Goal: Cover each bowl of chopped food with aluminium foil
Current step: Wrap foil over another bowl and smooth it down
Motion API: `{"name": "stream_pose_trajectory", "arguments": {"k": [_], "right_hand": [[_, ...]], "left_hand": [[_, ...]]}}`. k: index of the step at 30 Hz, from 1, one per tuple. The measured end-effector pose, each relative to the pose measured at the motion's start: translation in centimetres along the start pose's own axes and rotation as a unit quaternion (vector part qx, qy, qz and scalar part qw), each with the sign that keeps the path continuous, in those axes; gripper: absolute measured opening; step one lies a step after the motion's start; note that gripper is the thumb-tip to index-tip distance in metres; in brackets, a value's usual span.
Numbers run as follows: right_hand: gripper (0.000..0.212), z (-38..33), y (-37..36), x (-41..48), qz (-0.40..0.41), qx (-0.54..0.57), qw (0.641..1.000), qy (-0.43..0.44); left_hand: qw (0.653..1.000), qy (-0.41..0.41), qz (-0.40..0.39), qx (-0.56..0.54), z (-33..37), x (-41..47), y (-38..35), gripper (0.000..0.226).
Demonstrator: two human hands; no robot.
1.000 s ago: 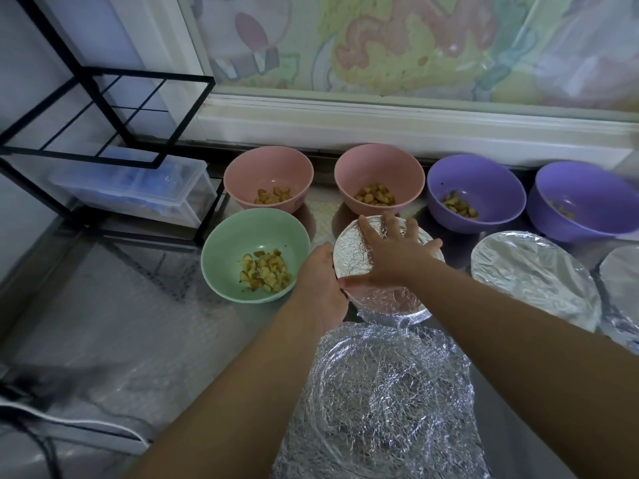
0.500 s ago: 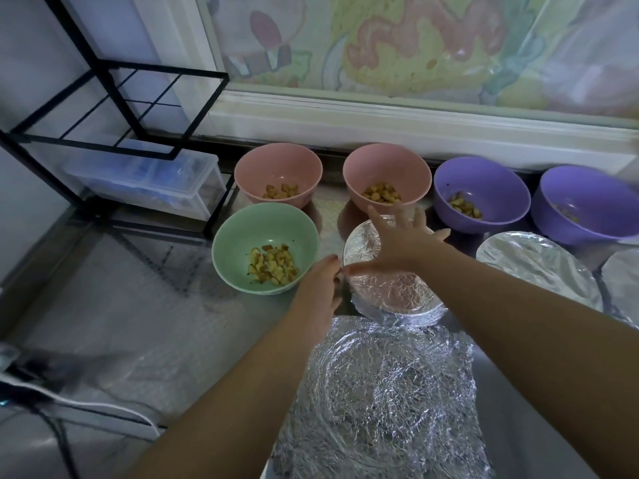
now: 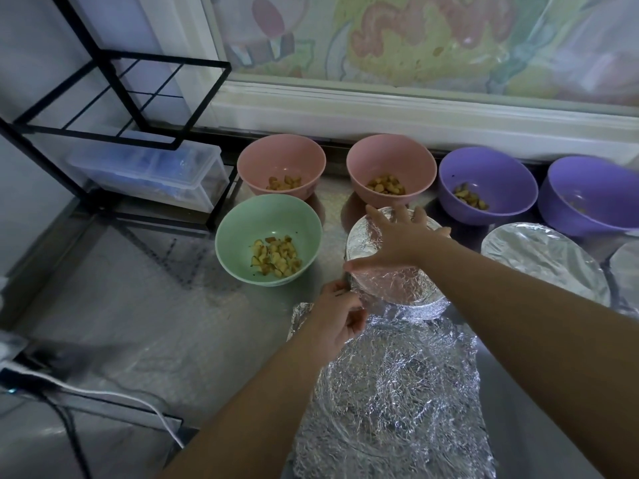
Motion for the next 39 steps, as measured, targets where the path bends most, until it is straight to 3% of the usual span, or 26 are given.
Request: {"name": "stream_pose_trajectory", "arguments": {"k": [4, 8, 13, 19, 23, 27, 30, 34, 39], "right_hand": [[0.138, 0.0, 0.0, -0.1, 0.006, -0.003, 1.0, 0.003], [0.139, -0.1, 0.0, -0.1, 0.005, -0.001, 1.0, 0.003], [0.136, -0.1, 0.1, -0.2, 0.004, -0.006, 1.0, 0.007], [0.134, -0.2, 0.0, -0.2, 0.005, -0.013, 1.0, 0.009], [0.134, -0.2, -0.1, -0.1, 0.008, -0.009, 1.0, 0.011], [0.136, -0.2, -0.2, -0.1, 0.014, -0.006, 1.0, 0.012], [0.136, -0.2, -0.2, -0.1, 0.015, -0.006, 1.0, 0.011], [0.136, -0.1, -0.3, 0.0, 0.018, -0.009, 1.0, 0.012], [0.138, -0.2, -0.4, 0.0, 0.017, -0.007, 1.0, 0.013]], "left_hand": [[1.0, -0.009, -0.011, -0.02, -0.3, 0.3, 0.9, 0.046], [0.996, -0.084, -0.002, 0.043, 0.3, -0.2, 1.3, 0.048], [0.936, -0.187, 0.086, 0.286, 2.2, -0.9, 1.0, 0.037], [0.881, -0.244, 0.142, 0.379, 3.9, -0.8, 1.2, 0.007], [0.87, -0.241, 0.145, 0.405, 4.9, -0.3, 1.4, 0.011], [0.954, -0.173, 0.123, 0.212, 3.8, 0.4, 1.7, 0.018], [0.986, -0.123, 0.106, 0.037, 2.2, 0.5, 0.7, 0.023], [0.983, -0.038, 0.086, -0.155, 1.0, 0.1, -1.4, 0.038], [0.96, 0.01, 0.059, -0.272, 2.4, -1.3, -2.2, 0.034]]}}
Point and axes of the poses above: each hand's wrist, its own x-axis towards the middle knuckle, its own y-axis out of the back of the hand, z = x × y, the point moved 5 cm from there along x, towards the middle knuckle, and after that the axes turned 11 degrees about y, right-handed, at the moved point
